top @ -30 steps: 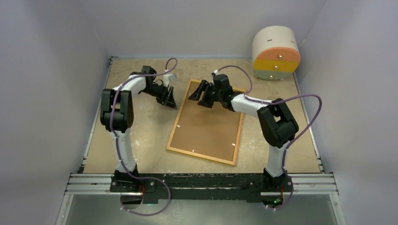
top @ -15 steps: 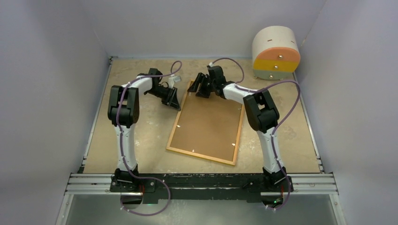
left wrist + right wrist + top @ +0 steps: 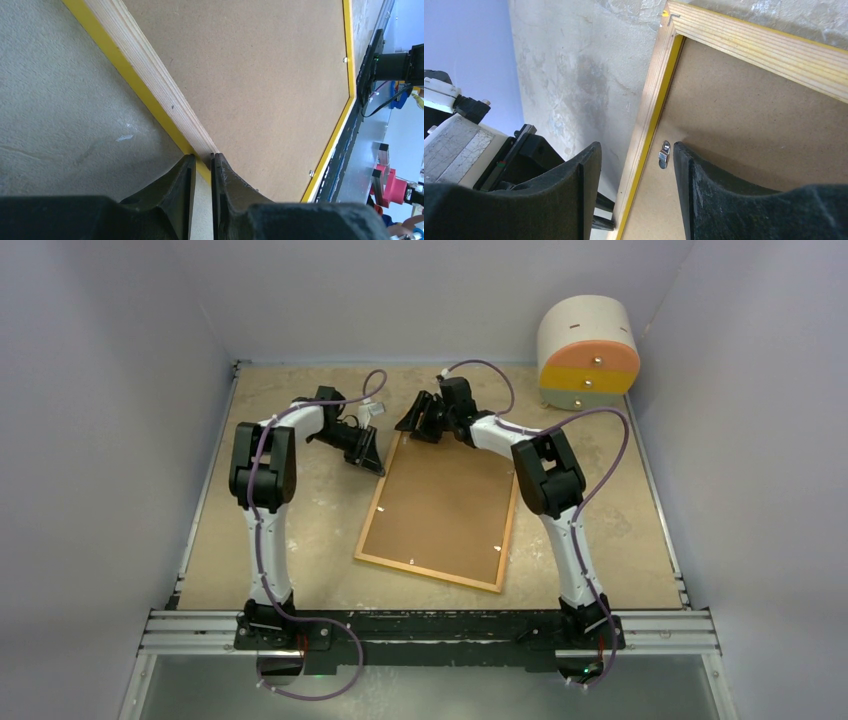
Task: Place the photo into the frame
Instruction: Install the photo frame at the center of the board.
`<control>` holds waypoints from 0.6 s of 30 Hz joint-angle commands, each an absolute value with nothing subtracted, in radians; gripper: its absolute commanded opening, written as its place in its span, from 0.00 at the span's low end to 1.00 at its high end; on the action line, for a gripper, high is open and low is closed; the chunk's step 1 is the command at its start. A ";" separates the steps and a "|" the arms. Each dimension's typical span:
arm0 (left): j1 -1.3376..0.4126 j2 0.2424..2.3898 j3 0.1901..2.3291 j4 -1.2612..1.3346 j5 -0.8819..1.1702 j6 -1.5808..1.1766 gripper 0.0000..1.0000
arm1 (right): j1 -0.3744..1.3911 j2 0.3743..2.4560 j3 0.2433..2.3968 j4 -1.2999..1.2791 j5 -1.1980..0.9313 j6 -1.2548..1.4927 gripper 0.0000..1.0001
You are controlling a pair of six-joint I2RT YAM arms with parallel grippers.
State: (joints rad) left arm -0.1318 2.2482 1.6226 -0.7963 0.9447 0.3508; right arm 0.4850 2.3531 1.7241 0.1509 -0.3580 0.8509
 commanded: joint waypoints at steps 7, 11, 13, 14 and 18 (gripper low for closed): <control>-0.135 2.238 1.576 -0.766 0.901 0.378 0.18 | 0.500 2.403 1.726 0.163 -0.407 0.891 0.57; -0.135 2.232 1.576 -0.769 0.891 0.385 0.18 | 0.507 2.411 1.737 0.167 -0.423 0.902 0.56; -0.135 2.231 1.575 -0.772 0.888 0.388 0.18 | 0.510 2.413 1.739 0.167 -0.433 0.906 0.56; -0.135 2.230 1.575 -0.772 0.886 0.388 0.17 | 0.513 2.413 1.739 0.167 -0.435 0.909 0.56; -0.135 2.227 1.572 -0.772 0.884 0.394 0.17 | 0.522 2.407 1.731 0.175 -0.444 0.914 0.56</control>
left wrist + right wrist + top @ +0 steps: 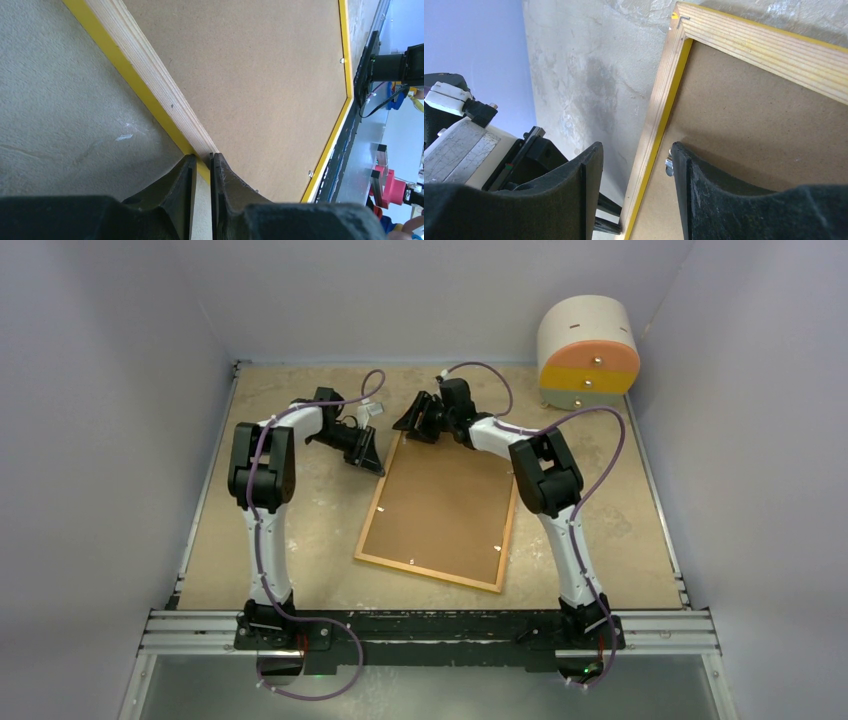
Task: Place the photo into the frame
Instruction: Install the photo frame at the center of the board.
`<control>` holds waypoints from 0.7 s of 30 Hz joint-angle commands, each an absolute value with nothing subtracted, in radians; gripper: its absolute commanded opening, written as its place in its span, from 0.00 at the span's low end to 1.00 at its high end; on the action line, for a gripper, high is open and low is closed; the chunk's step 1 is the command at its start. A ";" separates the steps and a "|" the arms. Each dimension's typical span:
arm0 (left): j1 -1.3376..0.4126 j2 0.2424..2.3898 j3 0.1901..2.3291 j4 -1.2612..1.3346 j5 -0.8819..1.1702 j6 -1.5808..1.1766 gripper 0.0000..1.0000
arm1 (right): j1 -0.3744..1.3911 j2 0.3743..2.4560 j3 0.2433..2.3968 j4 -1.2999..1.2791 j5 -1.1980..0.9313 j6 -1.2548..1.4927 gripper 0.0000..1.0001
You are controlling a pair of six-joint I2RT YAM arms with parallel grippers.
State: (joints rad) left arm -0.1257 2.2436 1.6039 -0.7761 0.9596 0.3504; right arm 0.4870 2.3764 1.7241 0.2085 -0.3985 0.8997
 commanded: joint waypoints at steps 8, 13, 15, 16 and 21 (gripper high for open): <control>-0.135 2.220 1.568 -0.772 0.878 0.395 0.16 | 0.541 2.415 1.743 0.154 -0.447 0.927 0.55; -0.135 2.210 1.557 -0.773 0.871 0.406 0.16 | 0.512 2.360 1.731 0.100 -0.422 0.883 0.57; -0.135 2.209 1.554 -0.774 0.867 0.409 0.15 | 0.484 2.328 1.715 0.111 -0.420 0.880 0.58; -0.135 2.208 1.554 -0.775 0.867 0.410 0.15 | 0.472 2.313 1.704 0.118 -0.421 0.881 0.58; -0.135 2.205 1.544 -0.770 0.864 0.413 0.15 | 0.434 2.251 1.667 0.140 -0.425 0.871 0.62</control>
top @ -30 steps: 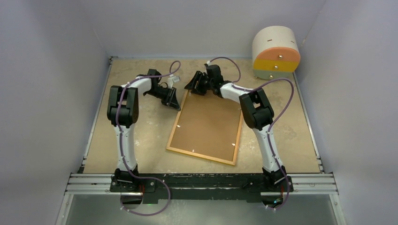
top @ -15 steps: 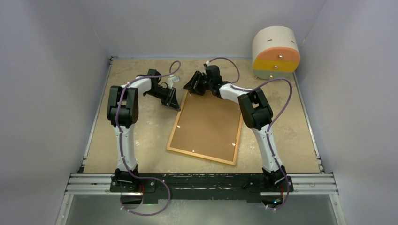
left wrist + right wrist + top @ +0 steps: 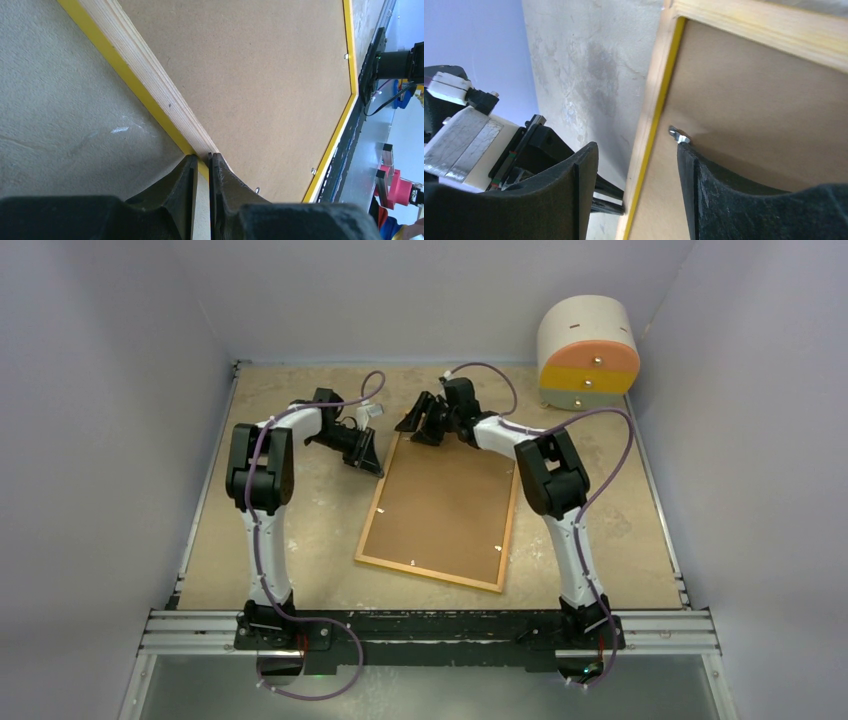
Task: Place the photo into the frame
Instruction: Install the photo frame at the center of the board.
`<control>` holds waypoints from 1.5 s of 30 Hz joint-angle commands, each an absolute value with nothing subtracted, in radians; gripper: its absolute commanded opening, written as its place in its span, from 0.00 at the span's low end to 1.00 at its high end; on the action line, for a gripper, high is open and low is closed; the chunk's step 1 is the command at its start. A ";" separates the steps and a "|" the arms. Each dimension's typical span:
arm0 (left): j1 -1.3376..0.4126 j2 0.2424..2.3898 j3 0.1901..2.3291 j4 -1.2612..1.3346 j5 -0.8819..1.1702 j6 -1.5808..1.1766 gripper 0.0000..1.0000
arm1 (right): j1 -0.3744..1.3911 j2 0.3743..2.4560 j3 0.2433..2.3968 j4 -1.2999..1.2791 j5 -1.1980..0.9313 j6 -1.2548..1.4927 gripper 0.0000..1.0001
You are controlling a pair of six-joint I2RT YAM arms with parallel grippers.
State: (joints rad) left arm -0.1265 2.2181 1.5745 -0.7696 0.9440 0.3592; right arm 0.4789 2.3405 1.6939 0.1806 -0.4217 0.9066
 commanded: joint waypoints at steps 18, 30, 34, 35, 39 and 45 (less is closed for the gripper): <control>-0.135 2.192 1.526 -0.767 0.862 0.416 0.15 | 0.441 2.383 1.766 0.105 -0.427 0.822 0.62; -0.135 2.191 1.524 -0.765 0.853 0.416 0.14 | 0.472 2.389 1.765 0.085 -0.431 0.760 0.58; -0.135 2.192 1.523 -0.765 0.853 0.411 0.14 | 0.485 2.381 1.745 0.086 -0.453 0.752 0.57; -0.135 2.192 1.523 -0.765 0.851 0.411 0.14 | 0.487 2.377 1.740 0.087 -0.452 0.752 0.57; -0.135 2.187 1.523 -0.765 0.845 0.412 0.14 | 0.491 2.358 1.722 0.087 -0.444 0.755 0.56; -0.135 2.183 1.519 -0.763 0.843 0.411 0.13 | 0.501 2.326 1.699 0.076 -0.432 0.758 0.56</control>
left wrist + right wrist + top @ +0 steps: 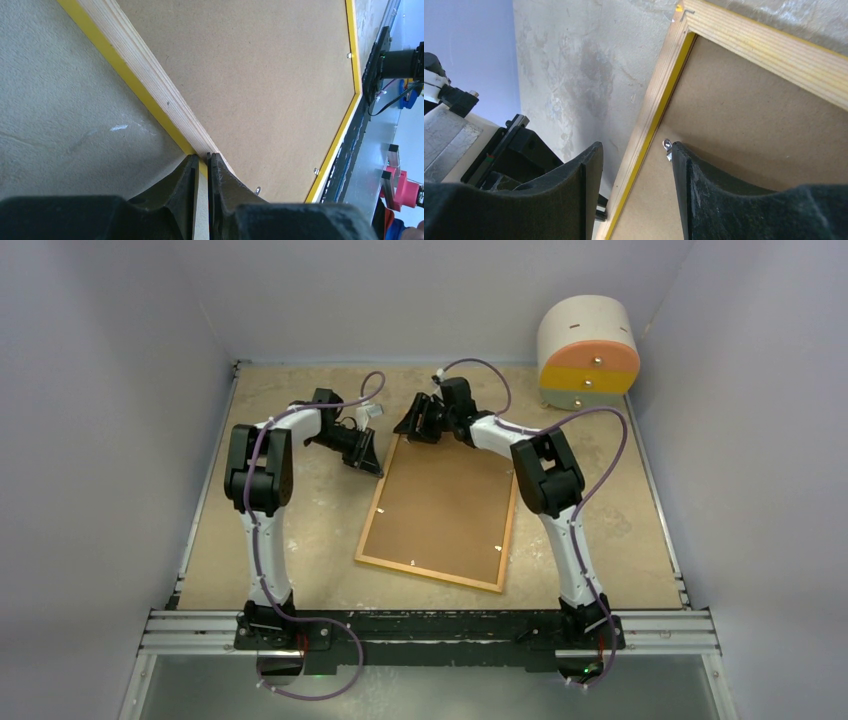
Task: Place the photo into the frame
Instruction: Install the photo frame at the center of the board.
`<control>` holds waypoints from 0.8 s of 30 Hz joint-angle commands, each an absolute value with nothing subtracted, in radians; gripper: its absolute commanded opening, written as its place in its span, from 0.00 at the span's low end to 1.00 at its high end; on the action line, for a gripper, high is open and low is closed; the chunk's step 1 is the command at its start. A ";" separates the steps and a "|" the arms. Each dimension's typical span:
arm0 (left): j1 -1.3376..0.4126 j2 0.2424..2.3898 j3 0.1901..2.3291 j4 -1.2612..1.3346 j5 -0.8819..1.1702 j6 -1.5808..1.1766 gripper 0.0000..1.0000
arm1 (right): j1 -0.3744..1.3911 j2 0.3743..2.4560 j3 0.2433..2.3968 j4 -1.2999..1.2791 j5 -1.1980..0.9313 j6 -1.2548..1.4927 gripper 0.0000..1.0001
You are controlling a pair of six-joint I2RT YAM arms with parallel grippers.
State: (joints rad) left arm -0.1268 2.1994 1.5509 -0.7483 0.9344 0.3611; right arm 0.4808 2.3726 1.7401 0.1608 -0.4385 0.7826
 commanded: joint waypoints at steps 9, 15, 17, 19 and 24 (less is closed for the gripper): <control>-0.135 2.175 1.515 -0.758 0.844 0.408 0.13 | 0.517 2.303 1.675 0.078 -0.417 0.780 0.56; -0.135 2.174 1.509 -0.759 0.843 0.412 0.13 | 0.517 2.323 1.689 0.079 -0.425 0.801 0.56; -0.135 2.174 1.509 -0.759 0.842 0.413 0.13 | 0.515 2.334 1.701 0.075 -0.415 0.798 0.56; -0.135 2.174 1.509 -0.759 0.843 0.412 0.13 | 0.516 2.344 1.711 0.076 -0.414 0.798 0.57; -0.135 2.174 1.509 -0.760 0.845 0.412 0.13 | 0.516 2.367 1.722 0.097 -0.414 0.813 0.56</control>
State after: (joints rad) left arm -0.1276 2.1895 1.5398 -0.7387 0.9279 0.3614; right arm 0.5106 2.3363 1.6947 0.1390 -0.4370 0.8040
